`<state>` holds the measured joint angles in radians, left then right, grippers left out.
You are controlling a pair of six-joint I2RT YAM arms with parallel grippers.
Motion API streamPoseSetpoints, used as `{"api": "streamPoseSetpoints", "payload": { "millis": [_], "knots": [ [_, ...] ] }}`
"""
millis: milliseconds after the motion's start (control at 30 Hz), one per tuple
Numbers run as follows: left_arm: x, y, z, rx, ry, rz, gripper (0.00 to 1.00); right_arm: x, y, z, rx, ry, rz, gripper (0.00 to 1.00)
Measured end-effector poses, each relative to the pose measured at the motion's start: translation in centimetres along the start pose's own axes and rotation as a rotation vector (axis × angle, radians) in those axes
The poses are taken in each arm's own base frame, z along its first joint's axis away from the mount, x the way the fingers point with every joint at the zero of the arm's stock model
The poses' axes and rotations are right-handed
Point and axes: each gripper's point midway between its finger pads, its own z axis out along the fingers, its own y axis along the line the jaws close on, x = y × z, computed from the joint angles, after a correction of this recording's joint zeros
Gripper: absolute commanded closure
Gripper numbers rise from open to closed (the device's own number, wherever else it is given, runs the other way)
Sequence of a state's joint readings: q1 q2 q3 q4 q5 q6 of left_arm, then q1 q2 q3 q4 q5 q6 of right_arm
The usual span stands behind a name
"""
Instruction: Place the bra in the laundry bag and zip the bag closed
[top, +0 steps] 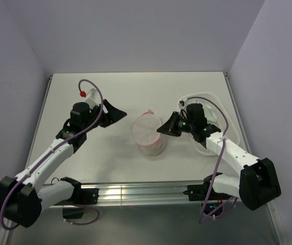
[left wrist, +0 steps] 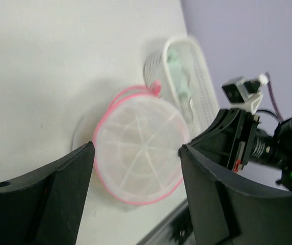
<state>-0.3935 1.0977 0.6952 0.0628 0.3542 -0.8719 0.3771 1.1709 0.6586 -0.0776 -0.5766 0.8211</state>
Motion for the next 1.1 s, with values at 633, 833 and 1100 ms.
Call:
{"api": "streamPoseSetpoints", "payload": {
  "millis": [633,833,1100],
  "knots": [
    [2.5,-5.4,-1.3,-0.040,0.007,0.184,0.57,-7.3,7.5,3.7,0.300,-0.369,0.264,1.00],
    [7.5,-4.2,1.2,-0.038,0.110,0.215,0.61,-6.2,4.7,3.7,0.388,-0.368,0.306,1.00],
    [9.7,-4.8,3.0,0.041,0.113,0.238,0.58,-5.5,3.2,5.1,0.433,-0.334,0.310,1.00]
  ]
}}
